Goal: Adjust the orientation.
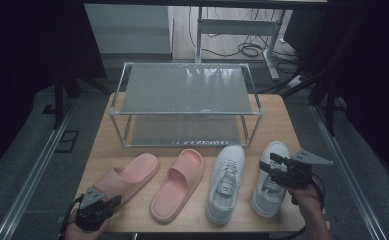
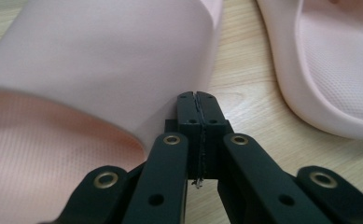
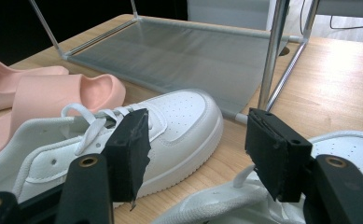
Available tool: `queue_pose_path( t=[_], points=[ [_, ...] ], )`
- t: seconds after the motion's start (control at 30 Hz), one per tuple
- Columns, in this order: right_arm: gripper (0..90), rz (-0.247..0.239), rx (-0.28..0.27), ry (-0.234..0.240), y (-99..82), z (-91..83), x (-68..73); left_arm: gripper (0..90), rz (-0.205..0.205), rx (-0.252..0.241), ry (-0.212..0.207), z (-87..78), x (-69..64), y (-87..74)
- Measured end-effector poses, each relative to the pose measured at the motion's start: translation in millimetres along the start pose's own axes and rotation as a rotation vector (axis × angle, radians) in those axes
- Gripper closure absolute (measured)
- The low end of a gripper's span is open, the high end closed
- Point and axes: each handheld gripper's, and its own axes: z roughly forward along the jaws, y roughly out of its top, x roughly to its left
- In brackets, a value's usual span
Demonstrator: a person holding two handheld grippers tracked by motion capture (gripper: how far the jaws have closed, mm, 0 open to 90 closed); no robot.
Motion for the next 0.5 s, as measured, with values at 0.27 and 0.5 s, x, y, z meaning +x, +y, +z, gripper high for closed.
queue_pose_path(
  t=[0.27, 0.5],
  points=[
    [40.3, 0.003, -0.004, -0.006, 0.5, -2.2, -0.6, 90.0, -0.037, -0.01, 0.011, -3.4, 13.6, -1.4],
    [40.2, 0.002, -0.011, -0.006, 1.5, -5.8, -0.1, 89.9, -0.063, 0.002, 0.05, -5.2, 32.0, 3.4]
  ],
)
